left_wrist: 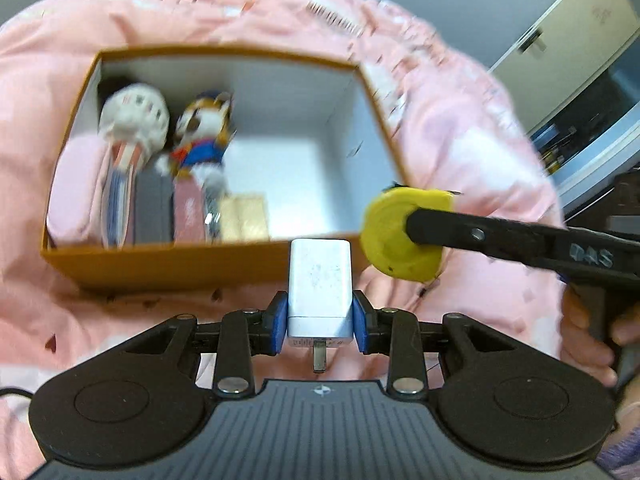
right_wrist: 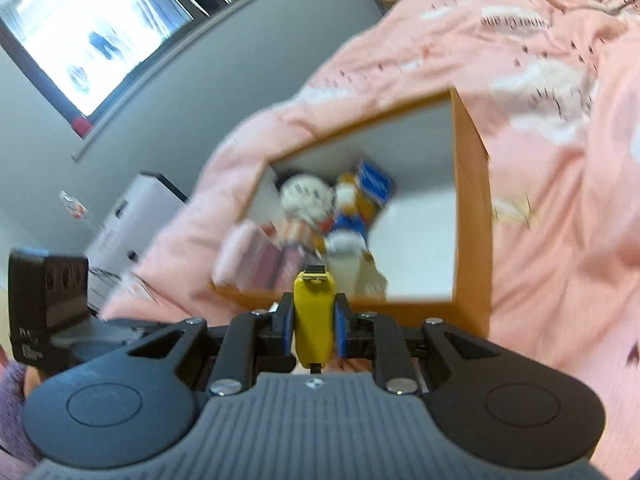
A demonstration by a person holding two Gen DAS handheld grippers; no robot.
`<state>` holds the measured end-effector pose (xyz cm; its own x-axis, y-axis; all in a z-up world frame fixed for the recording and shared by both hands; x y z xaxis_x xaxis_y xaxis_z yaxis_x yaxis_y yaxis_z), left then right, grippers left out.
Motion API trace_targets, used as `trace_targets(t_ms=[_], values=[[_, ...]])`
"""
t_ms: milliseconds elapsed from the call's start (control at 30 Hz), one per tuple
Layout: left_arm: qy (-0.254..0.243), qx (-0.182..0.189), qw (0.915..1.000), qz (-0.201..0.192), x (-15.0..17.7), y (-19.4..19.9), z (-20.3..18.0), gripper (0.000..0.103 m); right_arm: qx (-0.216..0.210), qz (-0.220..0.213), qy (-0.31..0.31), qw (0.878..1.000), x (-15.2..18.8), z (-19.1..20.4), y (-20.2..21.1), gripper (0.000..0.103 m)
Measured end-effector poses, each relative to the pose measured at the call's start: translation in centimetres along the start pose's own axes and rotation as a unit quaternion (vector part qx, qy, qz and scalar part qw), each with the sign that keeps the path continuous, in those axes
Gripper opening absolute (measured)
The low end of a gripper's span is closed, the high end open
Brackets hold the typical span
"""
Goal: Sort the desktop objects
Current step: 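Lift the white charger with the left tool while the right tool lifts the yellow stick over the box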
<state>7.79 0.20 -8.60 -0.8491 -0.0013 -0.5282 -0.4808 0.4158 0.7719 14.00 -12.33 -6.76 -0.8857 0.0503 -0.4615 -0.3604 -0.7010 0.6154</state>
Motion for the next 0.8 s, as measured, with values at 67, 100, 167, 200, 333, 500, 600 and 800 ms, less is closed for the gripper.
trace_targets(t_ms=[67,100,167,200,333,500,600,800], values=[[0.009,0.011,0.9997,-0.017,-1.2,0.6,0.0,0.037,-0.004,-0.001,-0.003,1.000,-1.4,0.3,0.0,0.021],[0.014,0.014,0.9995,-0.023,-1.7,0.9,0.3,0.037,0.005,-0.002,0.000,1.000,-2.0,0.3,-0.3,0.021],[0.026,0.012,0.9991,-0.032,-2.8,0.9,0.7,0.037,0.033,-0.007,0.011,0.999,-3.0,0.2,-1.0,0.021],[0.028,0.013,0.9989,-0.035,-3.2,0.7,0.9,0.037,0.045,-0.008,0.013,0.999,-3.4,0.0,-1.3,0.021],[0.043,0.014,0.9983,-0.035,-4.9,-1.8,1.8,0.037,0.075,0.015,0.030,0.997,-4.5,-0.9,-3.1,0.021],[0.052,-0.014,0.9976,-0.044,-6.4,-3.2,3.6,0.037,0.127,0.077,0.051,0.988,-4.7,-2.2,-7.1,0.021],[0.058,-0.026,0.9970,-0.045,-6.6,-3.5,4.6,0.037,0.152,0.119,0.059,0.979,-4.0,-3.0,-9.6,0.021],[0.061,-0.030,0.9964,-0.051,-6.6,-3.4,5.7,0.037,0.196,0.172,0.077,0.962,-2.6,-4.1,-13.0,0.021]])
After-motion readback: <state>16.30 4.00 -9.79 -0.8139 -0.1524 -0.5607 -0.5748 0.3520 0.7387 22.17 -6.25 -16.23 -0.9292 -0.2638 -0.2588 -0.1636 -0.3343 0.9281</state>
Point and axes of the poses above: each gripper's, at about its wrist camera, not at the fingertips, and y roughly against the way its jaws point, z to its left, x to its underside, the point moved 10 cm from there along -y, roughly the way its jaws point, and after that the axes turned 11 degrees about -y, right-handed, at the moved point
